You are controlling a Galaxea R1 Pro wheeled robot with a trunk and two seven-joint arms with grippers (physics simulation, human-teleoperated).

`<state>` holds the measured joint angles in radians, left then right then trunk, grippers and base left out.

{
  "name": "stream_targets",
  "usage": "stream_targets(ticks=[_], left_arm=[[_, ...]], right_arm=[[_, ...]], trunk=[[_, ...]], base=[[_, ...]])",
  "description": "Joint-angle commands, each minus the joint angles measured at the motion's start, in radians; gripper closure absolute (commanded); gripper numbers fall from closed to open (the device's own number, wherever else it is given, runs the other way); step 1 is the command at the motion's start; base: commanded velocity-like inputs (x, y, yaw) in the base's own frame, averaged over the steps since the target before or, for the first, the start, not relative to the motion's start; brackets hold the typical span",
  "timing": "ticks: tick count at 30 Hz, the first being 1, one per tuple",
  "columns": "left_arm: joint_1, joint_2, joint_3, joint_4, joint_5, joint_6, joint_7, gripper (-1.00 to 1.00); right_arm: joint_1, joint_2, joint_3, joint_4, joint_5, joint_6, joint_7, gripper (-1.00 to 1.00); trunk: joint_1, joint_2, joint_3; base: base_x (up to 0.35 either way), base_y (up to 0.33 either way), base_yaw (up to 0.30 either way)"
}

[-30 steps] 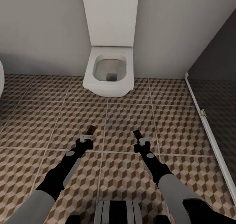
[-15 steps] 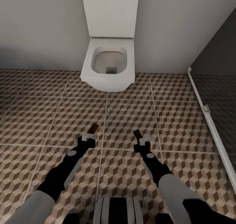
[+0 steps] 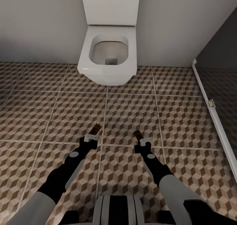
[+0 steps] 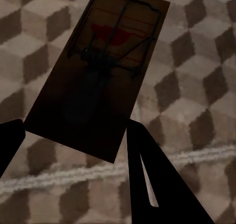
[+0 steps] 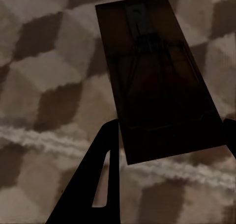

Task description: Take the four mousetraps from the cabinet in the bathroom and place them on the bathroom floor. Make sure all four end up on the same floor surface, and ensure that at least two of them are either under or directly next to the same bathroom sink.

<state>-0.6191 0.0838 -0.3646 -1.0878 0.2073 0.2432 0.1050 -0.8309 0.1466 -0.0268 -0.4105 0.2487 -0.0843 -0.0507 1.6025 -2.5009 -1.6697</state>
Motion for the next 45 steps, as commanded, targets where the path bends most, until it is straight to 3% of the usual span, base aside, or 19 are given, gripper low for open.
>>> stream_targets(ticks=[1, 10, 45], left_arm=[[-0.001, 0.002, -0.005, -0.002, 0.008, 0.005, 0.013, 1.00], [-0.001, 0.001, -0.006, 0.000, 0.009, 0.007, 0.013, 1.00], [-0.001, -0.001, -0.007, 0.006, 0.011, 0.007, 0.013, 1.00]], right_arm=[[-0.001, 0.001, -0.003, 0.001, 0.007, -0.003, -0.003, 1.00], [-0.001, 0.001, -0.002, 0.001, 0.008, -0.010, -0.005, 1.00], [0.005, 0.001, -0.002, 0.002, 0.009, -0.017, -0.008, 1.00]], trunk=[[0.000, 0.000, -0.006], [0.001, -0.001, -0.021], [0.001, -0.001, -0.022]], base=[[0.000, 0.000, 0.000], [0.000, 0.000, 0.000], [0.000, 0.000, 0.000]])
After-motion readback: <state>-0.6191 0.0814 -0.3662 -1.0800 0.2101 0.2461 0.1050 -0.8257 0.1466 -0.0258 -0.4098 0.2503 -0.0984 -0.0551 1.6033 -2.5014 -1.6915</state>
